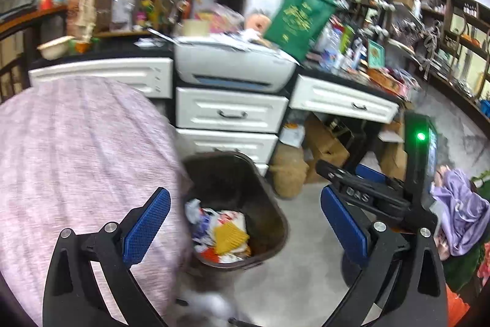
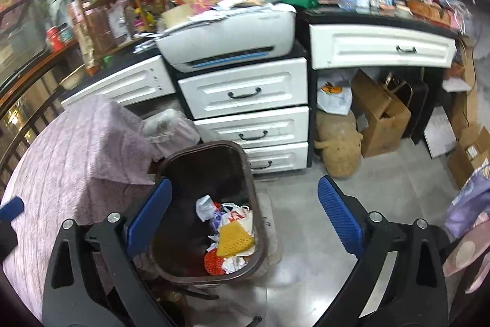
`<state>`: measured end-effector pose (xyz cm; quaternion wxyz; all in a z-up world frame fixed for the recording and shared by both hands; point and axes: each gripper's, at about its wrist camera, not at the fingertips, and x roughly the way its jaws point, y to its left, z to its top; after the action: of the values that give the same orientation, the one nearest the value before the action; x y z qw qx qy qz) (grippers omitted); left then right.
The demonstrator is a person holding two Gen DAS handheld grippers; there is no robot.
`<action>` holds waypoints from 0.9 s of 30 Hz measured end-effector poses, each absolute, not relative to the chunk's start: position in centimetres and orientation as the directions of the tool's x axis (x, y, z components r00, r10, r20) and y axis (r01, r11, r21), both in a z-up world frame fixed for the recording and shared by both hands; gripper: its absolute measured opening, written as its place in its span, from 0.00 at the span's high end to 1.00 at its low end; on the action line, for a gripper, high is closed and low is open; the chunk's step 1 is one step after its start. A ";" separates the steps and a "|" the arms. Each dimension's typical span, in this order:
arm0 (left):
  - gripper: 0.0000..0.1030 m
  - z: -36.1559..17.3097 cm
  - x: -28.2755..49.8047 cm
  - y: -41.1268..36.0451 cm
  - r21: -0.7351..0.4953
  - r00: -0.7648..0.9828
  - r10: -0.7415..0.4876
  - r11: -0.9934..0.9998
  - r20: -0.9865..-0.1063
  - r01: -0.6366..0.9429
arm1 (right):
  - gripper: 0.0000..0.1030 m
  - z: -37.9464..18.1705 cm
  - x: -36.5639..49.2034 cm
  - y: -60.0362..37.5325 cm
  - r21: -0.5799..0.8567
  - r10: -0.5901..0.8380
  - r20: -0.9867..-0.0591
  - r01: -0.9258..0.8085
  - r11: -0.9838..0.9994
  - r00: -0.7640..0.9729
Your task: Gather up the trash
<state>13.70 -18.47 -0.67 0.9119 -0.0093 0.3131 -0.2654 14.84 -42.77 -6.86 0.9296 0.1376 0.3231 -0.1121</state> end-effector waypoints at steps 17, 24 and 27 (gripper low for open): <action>0.05 -0.7 9.7 -5.7 -0.114 0.795 -0.279 0.959 -0.539 0.260 | 0.06 -3.1 9.7 -29.1 0.127 -0.012 -0.469 0.081 0.989 0.883; 0.05 0.0 6.5 -2.9 -0.122 0.839 -0.233 0.972 -0.491 0.198 | 0.06 -2.4 6.8 -25.3 0.121 0.034 -0.411 0.017 0.993 0.911; 0.05 0.4 5.1 -2.6 -0.102 0.855 -0.212 0.977 -0.474 0.186 | 0.06 -2.3 5.7 -24.1 0.102 0.039 -0.404 0.002 0.995 0.914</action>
<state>5.09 -2.59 0.39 0.9627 -0.0263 0.2488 -0.1032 5.66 -24.11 -2.31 0.9770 0.0499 0.2070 0.0095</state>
